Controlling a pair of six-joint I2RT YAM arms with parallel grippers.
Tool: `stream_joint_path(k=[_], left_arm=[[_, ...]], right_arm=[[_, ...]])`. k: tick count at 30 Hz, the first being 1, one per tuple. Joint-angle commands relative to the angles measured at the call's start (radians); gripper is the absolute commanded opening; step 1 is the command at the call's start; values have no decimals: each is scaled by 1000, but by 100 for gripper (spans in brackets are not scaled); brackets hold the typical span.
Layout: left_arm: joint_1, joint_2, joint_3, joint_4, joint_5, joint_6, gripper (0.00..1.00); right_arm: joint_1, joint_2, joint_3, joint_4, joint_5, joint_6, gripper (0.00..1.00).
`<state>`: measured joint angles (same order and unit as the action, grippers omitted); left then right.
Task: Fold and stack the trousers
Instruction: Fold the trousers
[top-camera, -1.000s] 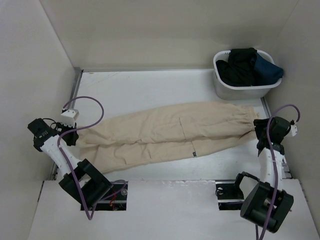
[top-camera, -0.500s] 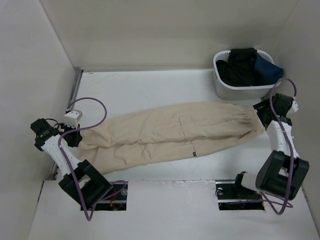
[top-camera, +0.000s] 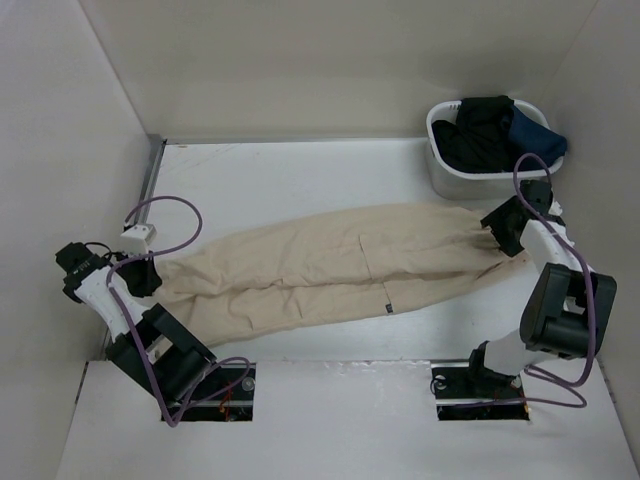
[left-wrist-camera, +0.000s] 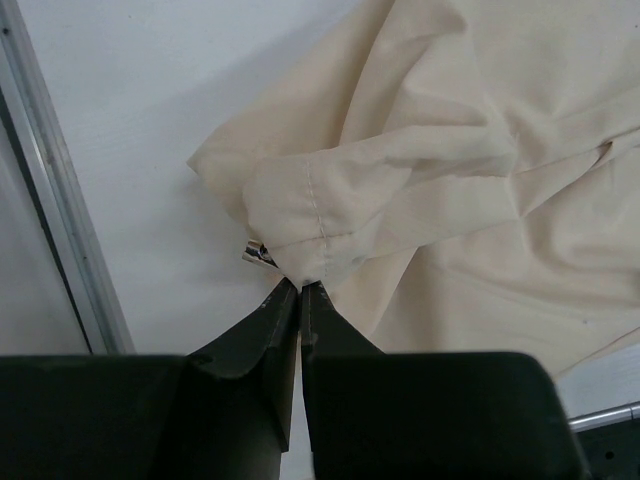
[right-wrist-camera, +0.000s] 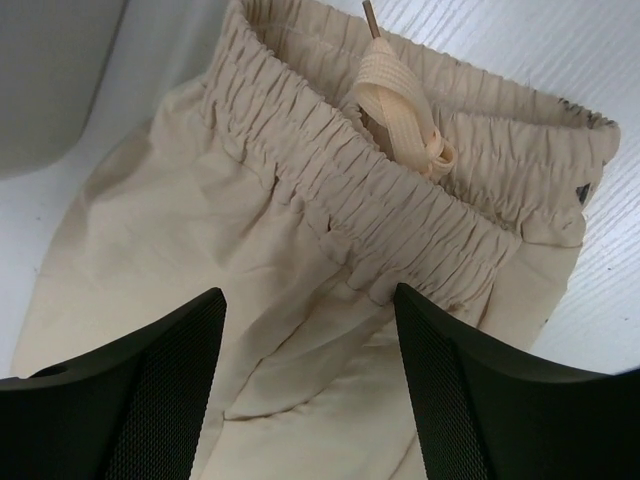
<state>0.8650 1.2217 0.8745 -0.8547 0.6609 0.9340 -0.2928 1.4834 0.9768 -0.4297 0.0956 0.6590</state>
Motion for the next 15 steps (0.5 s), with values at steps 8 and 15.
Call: stream_joint_path(k=[8, 15], left_arm=[[-4, 15, 77, 8, 32, 6, 1], [-4, 12, 109, 32, 29, -17, 0]], right_arm=[[8, 110, 17, 40, 42, 39, 33], [-4, 46, 31, 60, 39, 16, 0]])
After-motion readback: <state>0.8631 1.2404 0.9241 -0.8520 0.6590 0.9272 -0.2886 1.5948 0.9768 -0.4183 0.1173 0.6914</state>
